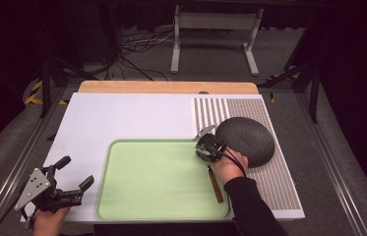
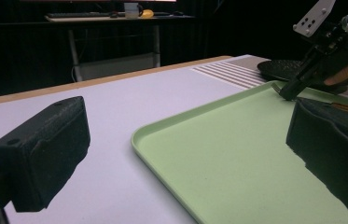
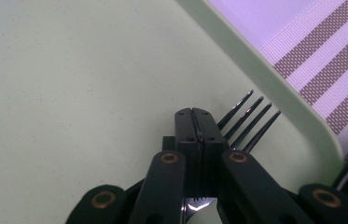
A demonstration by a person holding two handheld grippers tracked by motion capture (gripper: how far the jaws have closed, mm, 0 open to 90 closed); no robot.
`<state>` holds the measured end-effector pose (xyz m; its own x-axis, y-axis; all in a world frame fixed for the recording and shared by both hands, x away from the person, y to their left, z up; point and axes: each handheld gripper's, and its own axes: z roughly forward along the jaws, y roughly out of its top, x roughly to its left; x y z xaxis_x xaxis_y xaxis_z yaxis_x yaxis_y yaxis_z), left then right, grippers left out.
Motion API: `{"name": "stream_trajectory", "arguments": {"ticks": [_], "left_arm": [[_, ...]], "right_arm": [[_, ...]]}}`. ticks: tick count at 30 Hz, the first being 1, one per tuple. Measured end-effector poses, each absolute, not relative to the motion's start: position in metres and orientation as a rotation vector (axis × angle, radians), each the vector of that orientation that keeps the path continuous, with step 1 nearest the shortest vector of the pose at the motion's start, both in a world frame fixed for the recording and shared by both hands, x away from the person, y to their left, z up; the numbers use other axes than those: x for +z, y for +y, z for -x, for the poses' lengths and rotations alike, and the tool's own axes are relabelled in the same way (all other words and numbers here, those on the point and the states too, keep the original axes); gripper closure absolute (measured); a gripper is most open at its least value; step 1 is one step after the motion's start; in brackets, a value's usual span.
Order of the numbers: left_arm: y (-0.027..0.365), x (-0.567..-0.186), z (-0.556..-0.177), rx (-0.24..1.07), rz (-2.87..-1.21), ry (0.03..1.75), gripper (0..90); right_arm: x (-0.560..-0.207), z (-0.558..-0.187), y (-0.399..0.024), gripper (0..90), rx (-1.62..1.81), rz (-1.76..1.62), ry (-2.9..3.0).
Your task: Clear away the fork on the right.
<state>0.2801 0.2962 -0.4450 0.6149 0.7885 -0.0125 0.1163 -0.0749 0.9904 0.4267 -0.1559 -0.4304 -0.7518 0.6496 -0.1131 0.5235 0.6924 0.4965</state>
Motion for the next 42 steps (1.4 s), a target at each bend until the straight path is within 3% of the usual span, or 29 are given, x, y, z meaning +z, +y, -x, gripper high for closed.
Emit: {"name": "stream_trajectory", "arguments": {"ticks": [26, 27, 29, 32, 33, 37, 40, 42], "left_arm": [[0.295, -0.445, -0.281, 0.659, -1.573, 0.775, 0.3], [0.295, -0.445, -0.281, 0.659, -1.573, 0.775, 0.3], [0.295, -0.445, -0.281, 0.66, -1.574, 0.773, 0.2], [0.295, -0.445, -0.281, 0.659, -1.575, 0.774, 0.2], [0.295, -0.445, -0.281, 0.659, -1.575, 0.774, 0.3], [0.295, -0.445, -0.281, 0.66, -1.573, 0.774, 0.2], [0.295, -0.445, -0.28, 0.66, -1.574, 0.773, 0.2], [0.295, -0.445, -0.281, 0.658, -1.574, 0.774, 0.3]], "right_arm": [[-0.423, -0.422, -0.18, 88.3, 0.683, -1.005, 2.564], [-0.415, -0.419, -0.181, 82.2, 0.718, -0.984, 2.541], [-0.411, -0.418, -0.181, 79.6, 0.73, -0.971, 2.533], [-0.395, -0.412, -0.183, 62.9, 0.795, -0.952, 2.499], [-0.395, -0.412, -0.183, 62.9, 0.795, -0.952, 2.499], [-0.382, -0.406, -0.189, 36.3, 0.93, -0.967, 2.456], [-0.376, -0.398, -0.192, 25.5, 0.957, -0.937, 2.432], [-0.375, -0.396, -0.193, 23.2, 0.969, -0.928, 2.427]]}}
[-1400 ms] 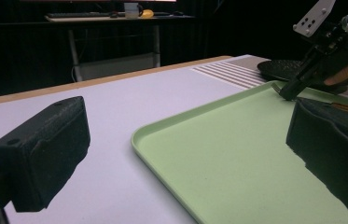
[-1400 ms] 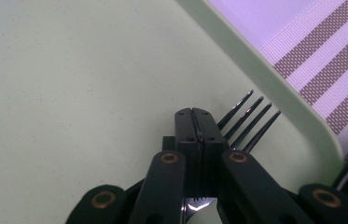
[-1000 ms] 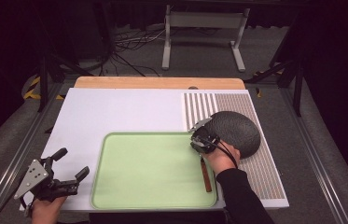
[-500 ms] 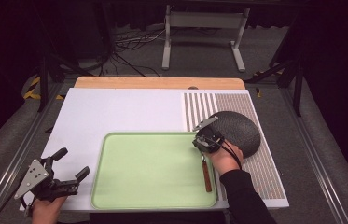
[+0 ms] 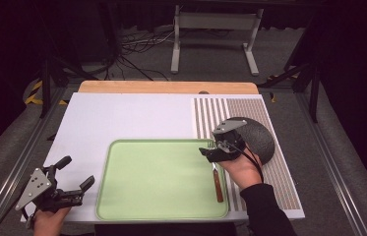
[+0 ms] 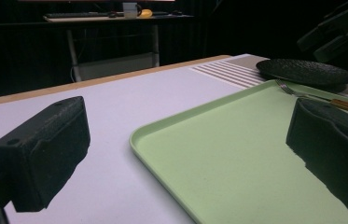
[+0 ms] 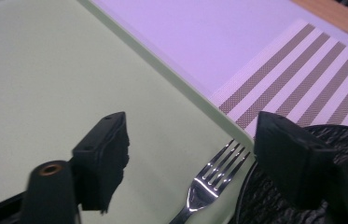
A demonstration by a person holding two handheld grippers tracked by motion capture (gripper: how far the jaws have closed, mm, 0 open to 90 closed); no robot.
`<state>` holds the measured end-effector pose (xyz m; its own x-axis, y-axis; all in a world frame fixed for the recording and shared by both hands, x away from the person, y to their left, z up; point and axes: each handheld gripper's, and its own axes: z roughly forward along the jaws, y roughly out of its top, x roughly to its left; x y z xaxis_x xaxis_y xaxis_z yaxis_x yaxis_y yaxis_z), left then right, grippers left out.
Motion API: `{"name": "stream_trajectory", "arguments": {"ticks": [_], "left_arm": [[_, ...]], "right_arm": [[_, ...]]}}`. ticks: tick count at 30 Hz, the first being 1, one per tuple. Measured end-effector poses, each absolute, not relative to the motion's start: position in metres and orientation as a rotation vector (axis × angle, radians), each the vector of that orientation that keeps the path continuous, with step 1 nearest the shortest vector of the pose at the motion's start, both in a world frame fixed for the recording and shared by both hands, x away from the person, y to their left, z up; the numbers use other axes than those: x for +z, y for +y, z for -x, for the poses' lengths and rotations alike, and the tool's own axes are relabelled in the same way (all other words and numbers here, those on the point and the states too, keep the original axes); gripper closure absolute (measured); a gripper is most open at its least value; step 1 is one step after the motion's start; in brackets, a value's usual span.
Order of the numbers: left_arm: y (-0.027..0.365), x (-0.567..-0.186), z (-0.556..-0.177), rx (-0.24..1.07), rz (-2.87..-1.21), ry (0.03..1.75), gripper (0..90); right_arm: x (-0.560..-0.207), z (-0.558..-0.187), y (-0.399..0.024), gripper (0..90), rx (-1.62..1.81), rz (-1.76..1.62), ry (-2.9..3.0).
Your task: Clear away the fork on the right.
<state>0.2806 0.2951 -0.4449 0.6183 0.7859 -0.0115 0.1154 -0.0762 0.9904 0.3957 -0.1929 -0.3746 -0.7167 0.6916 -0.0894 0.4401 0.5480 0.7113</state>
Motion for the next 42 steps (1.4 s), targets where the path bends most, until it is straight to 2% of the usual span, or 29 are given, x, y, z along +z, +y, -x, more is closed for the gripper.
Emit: {"name": "stream_trajectory", "arguments": {"ticks": [2, 5, 6, 9, 22, 42], "left_arm": [[0.295, -0.445, -0.281, 0.658, -1.574, 0.773, 0.2], [0.294, -0.445, -0.281, 0.659, -1.574, 0.771, 0.2], [0.294, -0.445, -0.281, 0.658, -1.574, 0.77, 0.2], [0.294, -0.445, -0.281, 0.656, -1.581, 0.771, 0.3], [0.294, -0.445, -0.282, 0.655, -1.584, 0.773, 0.3], [0.293, -0.446, -0.282, 0.654, -1.582, 0.775, 0.3]], "right_arm": [[-0.371, -0.388, -0.197, 16.2, 1.004, -0.875, 2.403], [-0.369, -0.383, -0.201, 11.9, 1.025, -0.854, 2.386], [-0.367, -0.376, -0.209, 6.2, 1.06, -0.847, 2.348], [-0.366, -0.369, -0.218, 3.7, 1.106, -0.844, 2.304], [-0.37, -0.348, -0.252, 0.6, 1.254, -0.802, 2.183], [-0.398, -0.325, -0.295, 0.2, 1.424, -0.761, 2.02]]}}
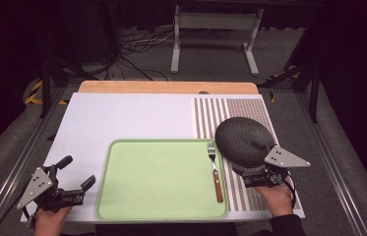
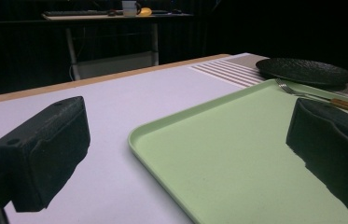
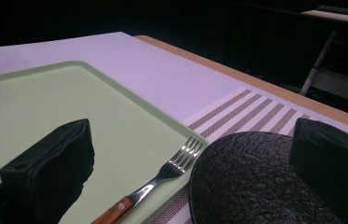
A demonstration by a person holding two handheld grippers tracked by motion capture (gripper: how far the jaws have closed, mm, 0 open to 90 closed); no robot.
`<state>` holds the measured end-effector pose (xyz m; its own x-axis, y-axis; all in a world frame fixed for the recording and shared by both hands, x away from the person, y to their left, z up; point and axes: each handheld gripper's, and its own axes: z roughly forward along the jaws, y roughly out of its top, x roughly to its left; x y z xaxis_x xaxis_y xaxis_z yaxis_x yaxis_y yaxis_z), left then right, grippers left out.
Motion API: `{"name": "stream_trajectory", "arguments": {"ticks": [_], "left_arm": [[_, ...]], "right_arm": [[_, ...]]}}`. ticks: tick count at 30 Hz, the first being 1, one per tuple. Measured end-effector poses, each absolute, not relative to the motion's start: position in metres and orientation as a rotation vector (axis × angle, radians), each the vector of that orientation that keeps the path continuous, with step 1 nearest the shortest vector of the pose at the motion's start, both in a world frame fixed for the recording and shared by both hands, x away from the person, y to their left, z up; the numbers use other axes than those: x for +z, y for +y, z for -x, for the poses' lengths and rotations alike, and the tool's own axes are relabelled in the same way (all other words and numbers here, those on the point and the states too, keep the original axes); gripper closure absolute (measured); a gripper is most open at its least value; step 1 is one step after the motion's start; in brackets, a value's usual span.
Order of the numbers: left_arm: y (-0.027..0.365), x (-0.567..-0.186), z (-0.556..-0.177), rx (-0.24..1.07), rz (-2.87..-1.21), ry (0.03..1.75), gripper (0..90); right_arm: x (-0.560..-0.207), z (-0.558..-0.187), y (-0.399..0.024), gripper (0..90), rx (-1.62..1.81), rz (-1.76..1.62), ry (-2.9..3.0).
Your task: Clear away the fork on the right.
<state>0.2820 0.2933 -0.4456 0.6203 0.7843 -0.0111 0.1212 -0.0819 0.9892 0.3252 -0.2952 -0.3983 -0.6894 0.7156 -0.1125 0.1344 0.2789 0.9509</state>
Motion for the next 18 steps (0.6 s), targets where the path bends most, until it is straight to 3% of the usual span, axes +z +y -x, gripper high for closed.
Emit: {"name": "stream_trajectory", "arguments": {"ticks": [18], "left_arm": [[0.292, -0.445, -0.282, 0.659, -1.594, 0.769, 0.2]], "right_arm": [[-0.421, -0.318, -0.315, 0.2, 1.436, -0.752, 1.977]]}}
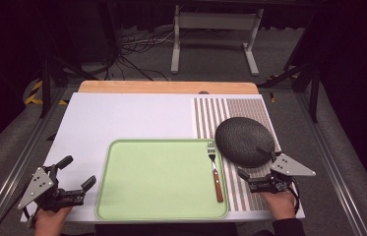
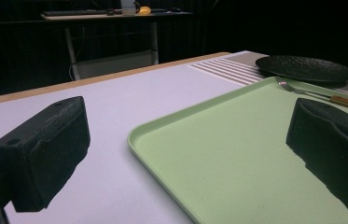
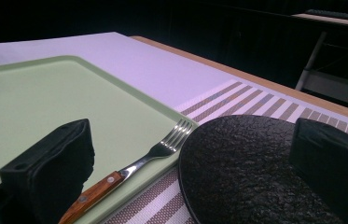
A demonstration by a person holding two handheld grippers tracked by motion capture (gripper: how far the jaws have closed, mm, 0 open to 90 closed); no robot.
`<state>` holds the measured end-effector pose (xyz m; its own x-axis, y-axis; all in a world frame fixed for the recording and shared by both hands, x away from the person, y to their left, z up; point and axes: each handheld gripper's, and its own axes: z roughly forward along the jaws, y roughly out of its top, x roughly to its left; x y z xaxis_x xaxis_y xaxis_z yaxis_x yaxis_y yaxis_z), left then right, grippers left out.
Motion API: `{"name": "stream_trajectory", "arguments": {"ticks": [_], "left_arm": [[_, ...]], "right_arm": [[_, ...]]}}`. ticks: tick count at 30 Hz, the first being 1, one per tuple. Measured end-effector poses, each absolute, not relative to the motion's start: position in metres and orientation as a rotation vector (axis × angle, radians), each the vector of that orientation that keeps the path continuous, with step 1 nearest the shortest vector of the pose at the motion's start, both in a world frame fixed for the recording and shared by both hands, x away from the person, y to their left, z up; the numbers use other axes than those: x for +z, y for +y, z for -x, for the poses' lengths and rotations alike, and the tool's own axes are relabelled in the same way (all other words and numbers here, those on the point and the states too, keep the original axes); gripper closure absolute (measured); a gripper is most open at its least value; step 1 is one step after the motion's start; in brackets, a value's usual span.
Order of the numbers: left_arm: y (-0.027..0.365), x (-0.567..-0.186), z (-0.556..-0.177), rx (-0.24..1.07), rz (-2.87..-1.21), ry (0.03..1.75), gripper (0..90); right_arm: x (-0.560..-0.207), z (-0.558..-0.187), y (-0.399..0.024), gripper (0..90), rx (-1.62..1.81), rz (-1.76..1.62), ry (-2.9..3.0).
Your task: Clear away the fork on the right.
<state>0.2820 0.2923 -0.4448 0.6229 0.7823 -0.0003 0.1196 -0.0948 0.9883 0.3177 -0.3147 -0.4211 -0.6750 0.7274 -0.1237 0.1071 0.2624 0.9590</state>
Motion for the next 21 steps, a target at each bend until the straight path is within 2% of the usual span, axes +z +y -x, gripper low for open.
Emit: {"name": "stream_trajectory", "arguments": {"ticks": [10, 21], "left_arm": [[0.292, -0.444, -0.282, 0.657, -1.594, 0.762, 0.2], [0.292, -0.445, -0.282, 0.652, -1.586, 0.77, 0.3]], "right_arm": [[-0.43, -0.317, -0.319, 0.2, 1.493, -0.763, 1.99], [-0.446, -0.324, -0.329, 0.5, 1.483, -0.919, 1.987]]}}
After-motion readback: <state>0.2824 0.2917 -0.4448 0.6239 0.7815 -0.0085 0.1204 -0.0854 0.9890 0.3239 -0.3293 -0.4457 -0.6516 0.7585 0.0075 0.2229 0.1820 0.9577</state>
